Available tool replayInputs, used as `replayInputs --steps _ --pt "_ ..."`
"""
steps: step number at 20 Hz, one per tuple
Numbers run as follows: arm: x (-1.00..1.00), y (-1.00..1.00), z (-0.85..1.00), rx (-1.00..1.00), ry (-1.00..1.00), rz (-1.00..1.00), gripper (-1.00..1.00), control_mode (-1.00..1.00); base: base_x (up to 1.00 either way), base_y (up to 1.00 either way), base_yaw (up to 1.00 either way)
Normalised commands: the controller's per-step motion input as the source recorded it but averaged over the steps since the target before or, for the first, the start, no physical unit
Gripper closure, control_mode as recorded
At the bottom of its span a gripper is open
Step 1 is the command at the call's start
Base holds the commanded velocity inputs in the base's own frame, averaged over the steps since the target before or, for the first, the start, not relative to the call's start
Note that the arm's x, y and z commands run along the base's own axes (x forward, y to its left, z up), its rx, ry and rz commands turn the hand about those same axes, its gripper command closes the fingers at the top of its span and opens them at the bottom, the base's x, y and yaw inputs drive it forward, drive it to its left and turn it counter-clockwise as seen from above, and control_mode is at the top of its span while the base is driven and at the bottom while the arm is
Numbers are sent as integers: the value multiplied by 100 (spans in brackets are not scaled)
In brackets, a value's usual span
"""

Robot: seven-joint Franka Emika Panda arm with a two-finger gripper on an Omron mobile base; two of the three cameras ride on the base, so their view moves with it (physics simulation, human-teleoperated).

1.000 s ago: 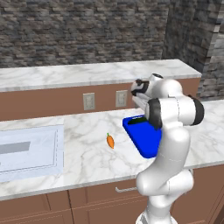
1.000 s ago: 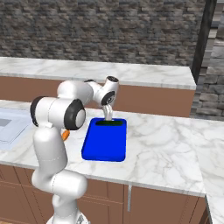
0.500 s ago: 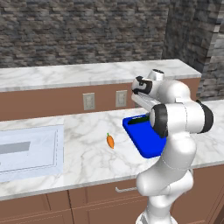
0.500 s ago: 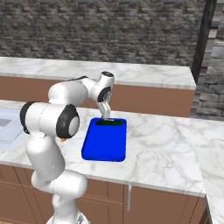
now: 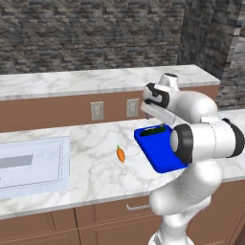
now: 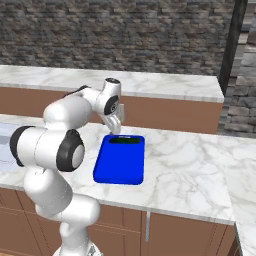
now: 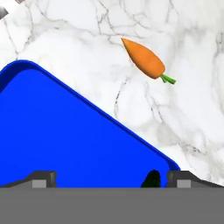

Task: Place the two vegetables and bowl onto the tray for setting up a vegetable dip station.

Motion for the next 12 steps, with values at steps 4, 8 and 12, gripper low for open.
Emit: replayInputs --steps 4,8,12 --pt "-18 21 22 -3 0 11 -100 -100 0 0 0" --pt "-2 25 7 -1 0 17 -100 -100 0 0 0" --pt "-1 26 2 0 0 18 -100 -100 0 0 0"
